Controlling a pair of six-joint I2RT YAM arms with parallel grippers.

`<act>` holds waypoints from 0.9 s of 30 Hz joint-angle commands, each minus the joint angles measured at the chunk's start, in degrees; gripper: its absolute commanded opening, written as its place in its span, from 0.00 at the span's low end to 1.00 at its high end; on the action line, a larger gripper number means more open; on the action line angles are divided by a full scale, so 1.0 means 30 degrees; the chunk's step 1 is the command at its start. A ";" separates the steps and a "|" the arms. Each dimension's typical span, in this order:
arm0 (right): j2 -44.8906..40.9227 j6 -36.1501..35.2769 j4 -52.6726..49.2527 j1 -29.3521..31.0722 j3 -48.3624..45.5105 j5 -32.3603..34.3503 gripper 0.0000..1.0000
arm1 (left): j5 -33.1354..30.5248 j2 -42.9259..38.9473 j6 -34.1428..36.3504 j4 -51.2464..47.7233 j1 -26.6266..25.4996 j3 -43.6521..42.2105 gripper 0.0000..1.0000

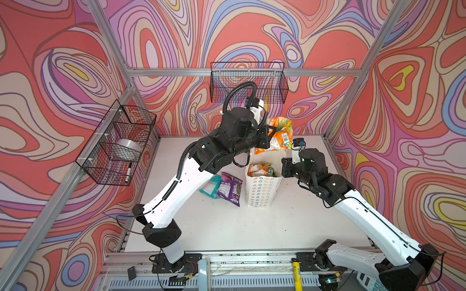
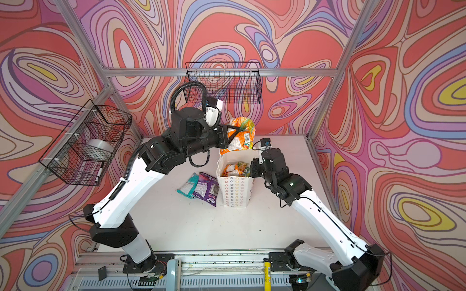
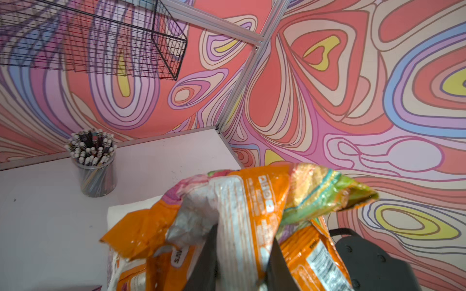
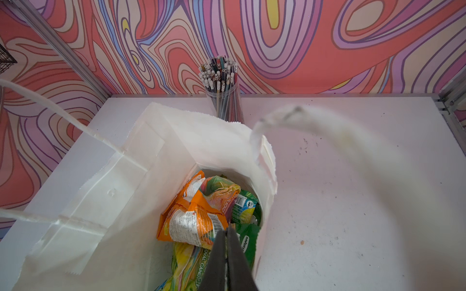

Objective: Place the snacks into the paper bag
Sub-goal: 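Lift the orange bag with the left gripper and carry it over the paper bag, then lower the orange bag into the paper bag and open the left gripper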

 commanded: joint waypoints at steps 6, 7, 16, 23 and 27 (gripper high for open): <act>-0.0066 -0.0270 0.0113 0.0086 -0.0329 0.0261 0.00 | 0.1594 0.2930 -0.0122 -0.0126 -0.0080 0.2252 0.07; -0.0081 -0.0271 0.0107 0.0090 -0.0329 0.0280 0.00 | 0.1440 0.3101 -0.0102 -0.0287 -0.0071 0.2366 0.07; -0.0235 -0.0267 0.0055 0.0087 -0.0328 0.0344 0.00 | 0.1067 0.3656 -0.1248 -0.1010 0.0753 0.0920 0.07; -0.0256 -0.0282 0.0027 0.0092 -0.0329 0.0447 0.00 | 0.2613 0.2711 -0.2767 0.0245 0.1768 -0.2062 0.06; -0.0198 -0.0275 0.0034 0.0101 -0.0329 0.0467 0.00 | 0.2301 0.2009 -0.2683 0.0540 0.1805 -0.3569 0.06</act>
